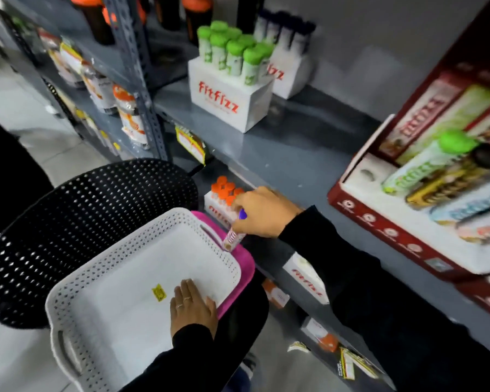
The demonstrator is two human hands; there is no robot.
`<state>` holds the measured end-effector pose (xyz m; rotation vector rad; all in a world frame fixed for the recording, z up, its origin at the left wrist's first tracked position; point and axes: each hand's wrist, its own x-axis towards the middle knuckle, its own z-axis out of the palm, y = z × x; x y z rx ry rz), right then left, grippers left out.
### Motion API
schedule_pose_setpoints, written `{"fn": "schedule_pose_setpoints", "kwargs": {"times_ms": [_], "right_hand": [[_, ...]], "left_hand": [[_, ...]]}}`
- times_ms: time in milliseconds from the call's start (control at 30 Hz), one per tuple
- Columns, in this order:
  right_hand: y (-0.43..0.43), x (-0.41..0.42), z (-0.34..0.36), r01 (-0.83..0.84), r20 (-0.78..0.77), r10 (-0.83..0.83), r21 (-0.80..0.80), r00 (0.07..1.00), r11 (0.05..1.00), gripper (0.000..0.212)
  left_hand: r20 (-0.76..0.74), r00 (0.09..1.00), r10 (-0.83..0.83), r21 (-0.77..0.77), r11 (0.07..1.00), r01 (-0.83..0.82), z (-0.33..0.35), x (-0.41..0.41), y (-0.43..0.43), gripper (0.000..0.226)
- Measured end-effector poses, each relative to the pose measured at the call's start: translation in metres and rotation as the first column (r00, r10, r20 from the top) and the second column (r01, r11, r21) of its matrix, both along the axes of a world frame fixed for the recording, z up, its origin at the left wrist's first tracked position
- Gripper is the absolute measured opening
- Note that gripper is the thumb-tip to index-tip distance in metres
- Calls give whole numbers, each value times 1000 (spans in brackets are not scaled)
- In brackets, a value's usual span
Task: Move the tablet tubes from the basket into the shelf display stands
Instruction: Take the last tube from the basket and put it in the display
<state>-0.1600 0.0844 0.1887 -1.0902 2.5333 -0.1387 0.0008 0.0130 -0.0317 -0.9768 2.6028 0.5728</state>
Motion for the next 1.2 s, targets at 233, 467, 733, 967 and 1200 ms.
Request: {"fn": "schedule_pose_setpoints", "kwargs": {"times_ms": [233, 467, 733, 967, 1200], "right_hand": [[67, -1, 91, 118, -106, -127, -86, 986, 989, 26], [131, -7, 160, 321, -276, -422, -345, 864, 882, 32], [149, -31, 156, 537, -437, -676, -410, 594, 737, 36], [148, -35, 127, 541, -546, -609, -306, 575, 784, 37], [142, -35, 131, 572, -534, -583, -209, 613, 793, 40]], "left_hand": [[-432, 883, -186, -73, 983, 171, 68, -89, 13, 66], [-525, 663, -533, -292, 845, 448, 137, -160, 52, 62], [-397, 620, -677, -349, 736, 580, 139, -188, 74, 88], [-395, 624, -674, -362, 738, 569, 136, -189, 75, 92], [-316, 643, -698, -396, 712, 579, 140, -187, 75, 81]]}}
